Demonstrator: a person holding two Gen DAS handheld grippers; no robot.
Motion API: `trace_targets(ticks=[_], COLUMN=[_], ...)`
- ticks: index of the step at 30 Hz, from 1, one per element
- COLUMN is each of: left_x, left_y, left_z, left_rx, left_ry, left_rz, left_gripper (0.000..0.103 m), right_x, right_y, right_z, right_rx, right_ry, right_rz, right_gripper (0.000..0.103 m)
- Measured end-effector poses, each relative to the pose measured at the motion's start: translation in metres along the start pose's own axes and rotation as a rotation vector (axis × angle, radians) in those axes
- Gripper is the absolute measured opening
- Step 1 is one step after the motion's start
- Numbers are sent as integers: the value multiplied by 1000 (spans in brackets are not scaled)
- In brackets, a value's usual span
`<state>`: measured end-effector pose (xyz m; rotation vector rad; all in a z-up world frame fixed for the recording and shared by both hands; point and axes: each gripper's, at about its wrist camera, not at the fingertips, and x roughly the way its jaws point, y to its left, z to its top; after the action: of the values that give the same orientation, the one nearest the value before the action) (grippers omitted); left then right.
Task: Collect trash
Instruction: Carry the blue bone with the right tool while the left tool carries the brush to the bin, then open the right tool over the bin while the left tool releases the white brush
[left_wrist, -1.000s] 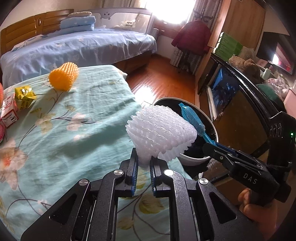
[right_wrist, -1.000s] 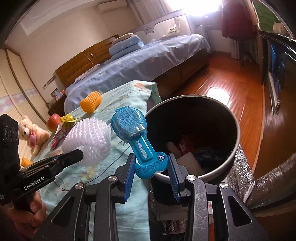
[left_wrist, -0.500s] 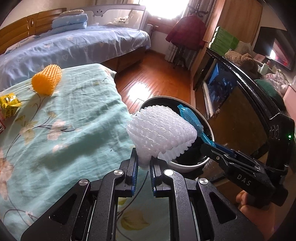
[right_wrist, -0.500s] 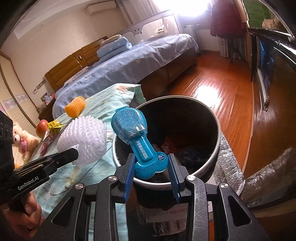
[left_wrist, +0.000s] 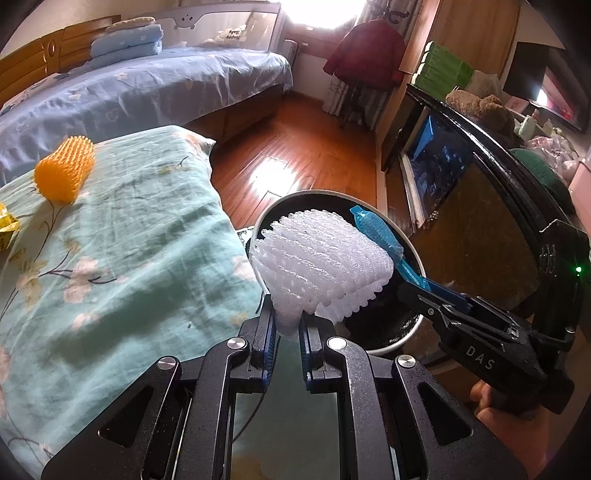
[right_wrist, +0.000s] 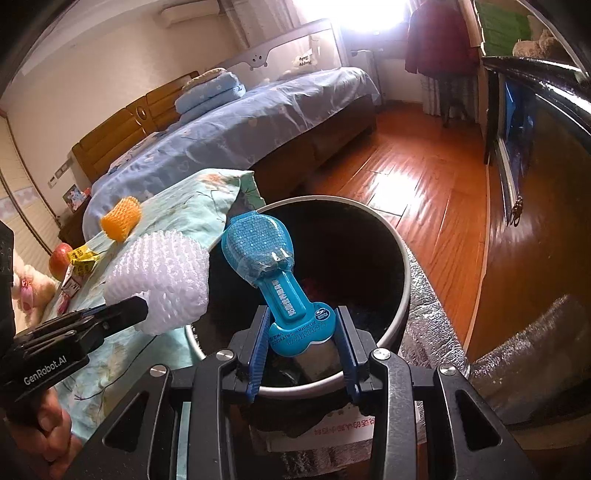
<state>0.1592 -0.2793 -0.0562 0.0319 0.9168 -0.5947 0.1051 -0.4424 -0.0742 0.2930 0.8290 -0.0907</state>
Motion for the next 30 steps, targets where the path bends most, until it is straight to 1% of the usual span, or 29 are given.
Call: trace_targets(ticks=[15,30], left_x=[17,22], left_y=[0,-4], left_z=[6,11], left_rx=[-12,-12], left_ry=[40,40], left_rz=[-20,-19], left_gripper=[11,11], right_x=[11,13], right_y=[-8,-11], right_z=[11,15], right_rx=[2,-1], right_ry=[14,21], right_rz=[-29,-38], right_gripper=[35,36])
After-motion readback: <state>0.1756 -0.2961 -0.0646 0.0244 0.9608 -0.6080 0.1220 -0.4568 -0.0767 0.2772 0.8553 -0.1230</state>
